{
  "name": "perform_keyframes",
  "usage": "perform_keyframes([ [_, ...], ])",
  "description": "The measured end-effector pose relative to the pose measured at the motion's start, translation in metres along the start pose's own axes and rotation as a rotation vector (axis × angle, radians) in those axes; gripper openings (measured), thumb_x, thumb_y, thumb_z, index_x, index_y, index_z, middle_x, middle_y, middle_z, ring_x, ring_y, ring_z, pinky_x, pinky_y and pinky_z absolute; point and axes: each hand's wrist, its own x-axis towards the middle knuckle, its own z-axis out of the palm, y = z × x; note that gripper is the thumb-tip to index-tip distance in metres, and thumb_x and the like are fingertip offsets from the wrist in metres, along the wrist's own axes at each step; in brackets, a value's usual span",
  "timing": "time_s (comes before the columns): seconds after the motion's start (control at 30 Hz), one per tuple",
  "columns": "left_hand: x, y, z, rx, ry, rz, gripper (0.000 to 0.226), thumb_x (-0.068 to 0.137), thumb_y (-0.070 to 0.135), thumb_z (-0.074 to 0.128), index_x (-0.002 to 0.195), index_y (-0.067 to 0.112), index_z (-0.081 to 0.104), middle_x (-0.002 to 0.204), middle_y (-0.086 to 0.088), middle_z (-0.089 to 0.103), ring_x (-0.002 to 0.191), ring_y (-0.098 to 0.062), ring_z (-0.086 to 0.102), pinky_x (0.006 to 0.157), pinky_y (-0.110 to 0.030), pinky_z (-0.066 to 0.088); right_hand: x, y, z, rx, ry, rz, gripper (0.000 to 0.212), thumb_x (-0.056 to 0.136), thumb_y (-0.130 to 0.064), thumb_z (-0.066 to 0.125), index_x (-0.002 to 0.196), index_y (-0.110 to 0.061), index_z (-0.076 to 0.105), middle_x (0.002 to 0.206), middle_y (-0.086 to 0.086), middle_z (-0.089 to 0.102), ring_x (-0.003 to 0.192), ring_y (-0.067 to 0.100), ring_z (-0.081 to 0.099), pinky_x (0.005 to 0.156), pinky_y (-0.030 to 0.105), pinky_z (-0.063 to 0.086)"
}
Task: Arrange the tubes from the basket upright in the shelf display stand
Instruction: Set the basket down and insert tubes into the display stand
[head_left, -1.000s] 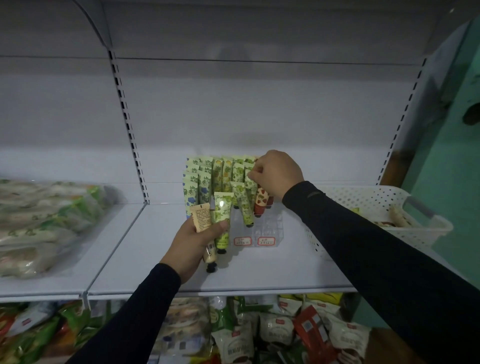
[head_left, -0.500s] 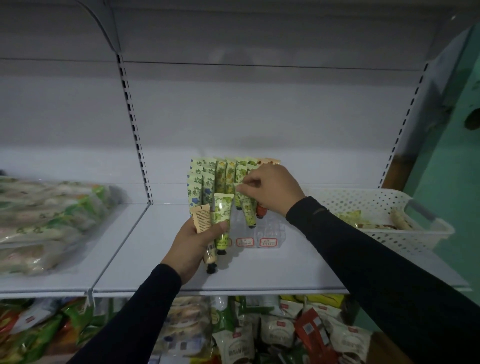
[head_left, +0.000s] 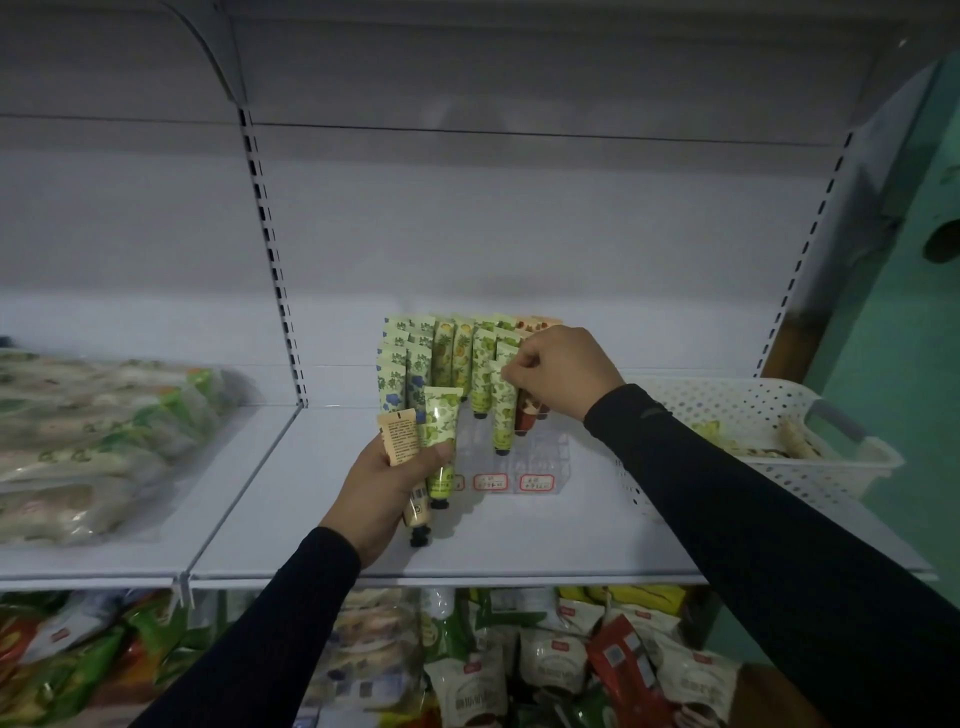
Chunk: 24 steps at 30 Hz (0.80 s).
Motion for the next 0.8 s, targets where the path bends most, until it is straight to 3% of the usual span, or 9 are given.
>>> perform_keyframes([
  [0.1,0.001,0.0,-0.002,0.01,0.01,-0.003,0.055,0.067,0.035,0.082,0.115,0.013,0.065,0.105,-0.009,0.074,0.098,-0.03,0.069,0.092,-0.051,0.052,0.001,0.001,-0.002,-0.023,-0.004,0.024,0.03,0.09,-0.028,0.063,0.068,-0.008,0.067,0.081,0.002,0.07,0.075,0.017,0.063,0.071,0.026,0.046],
  [0.3,0.001,0.002,0.002,-0.015,-0.007,-0.007,0.046,0.073,0.025,0.082,0.114,0.011,0.065,0.1,-0.008,0.073,0.092,-0.026,0.068,0.086,-0.048,0.053,0.0,-0.003,-0.002,-0.019,-0.013,0.066,0.037,0.09,-0.023,0.061,0.055,-0.018,0.053,0.078,0.006,0.068,0.075,0.022,0.067,0.078,0.033,0.053],
  [0.4,0.0,0.002,0.005,-0.031,-0.015,-0.005,0.043,0.075,0.022,0.081,0.113,0.01,0.065,0.096,-0.006,0.074,0.088,-0.023,0.068,0.083,-0.046,0.052,-0.001,-0.003,-0.002,0.004,-0.022,0.092,0.03,0.091,-0.022,0.06,0.062,-0.011,0.062,0.086,0.007,0.071,0.077,0.024,0.069,0.081,0.035,0.054],
  [0.53,-0.001,0.005,0.009,-0.028,-0.018,0.002,0.028,0.082,0.016,0.071,0.108,0.011,0.065,0.091,-0.002,0.074,0.083,-0.02,0.069,0.081,-0.043,0.051,-0.002,-0.001,-0.003,0.029,-0.032,0.105,0.03,0.091,-0.02,0.059,0.071,0.001,0.069,0.076,0.013,0.072,0.074,0.025,0.07,0.08,0.036,0.055],
  [0.8,-0.003,0.011,0.012,-0.002,-0.028,0.008,0.025,0.081,0.018,0.074,0.104,0.009,0.066,0.085,-0.001,0.074,0.079,-0.019,0.068,0.081,-0.044,0.051,0.001,0.001,-0.002,-0.108,0.012,0.093,0.034,0.089,-0.031,0.063,0.078,-0.001,0.073,0.08,0.012,0.072,0.078,0.023,0.066,0.071,0.029,0.051],
])
